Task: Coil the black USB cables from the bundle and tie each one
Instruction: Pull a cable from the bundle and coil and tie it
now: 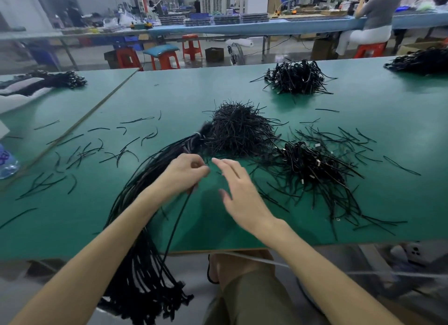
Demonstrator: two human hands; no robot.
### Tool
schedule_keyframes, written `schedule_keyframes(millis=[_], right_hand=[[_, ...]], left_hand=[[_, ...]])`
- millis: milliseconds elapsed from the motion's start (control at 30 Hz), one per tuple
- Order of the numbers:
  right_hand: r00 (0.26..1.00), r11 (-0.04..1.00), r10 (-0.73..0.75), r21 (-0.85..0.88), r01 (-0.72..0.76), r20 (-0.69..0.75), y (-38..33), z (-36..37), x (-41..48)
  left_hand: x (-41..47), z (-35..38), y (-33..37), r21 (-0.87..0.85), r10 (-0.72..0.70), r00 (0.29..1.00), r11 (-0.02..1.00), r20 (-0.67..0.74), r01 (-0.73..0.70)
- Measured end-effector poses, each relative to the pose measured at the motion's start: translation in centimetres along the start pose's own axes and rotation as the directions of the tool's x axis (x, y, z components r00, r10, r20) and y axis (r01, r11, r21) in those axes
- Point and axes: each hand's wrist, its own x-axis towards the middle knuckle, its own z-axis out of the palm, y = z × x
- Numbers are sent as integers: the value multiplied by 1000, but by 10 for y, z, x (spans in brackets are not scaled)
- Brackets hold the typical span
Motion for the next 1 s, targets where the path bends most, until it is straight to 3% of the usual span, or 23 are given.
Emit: schedule_keyframes(millis=[100,233,300,400,467,633,867,1000], right_hand=[[993,982,55,173,-73,109,-6,16,10],[975,955,157,226,-191,160,-4,28,17],[976,951,162,241,-194,146,-2,33,17],[981,921,184,338,-195,65,-1,40,16],[968,860,250,453,-237,32,-1,41,18],[944,673,319,682,-285,80,3,38,21],[933,549,341,782,-294,111,6,32,21],[939,552,319,781,-292,126,9,30,20]], left_hand=[[-4,8,2,-87,71,984,995,164,-57],[-7,-1,-13,-96,92,964,993,248,-70],[-6,-6,-22,0,124,971,992,204,-126],[1,-11,-38,275,207,976,945,-74,-179],[8,-10,-49,455,238,958,879,-158,-144],[37,-9,-69,609,57,996,793,-67,-4],[52,-7,-81,432,69,997,901,-40,-45],[48,-2,-86,547,102,995,833,-3,-84]])
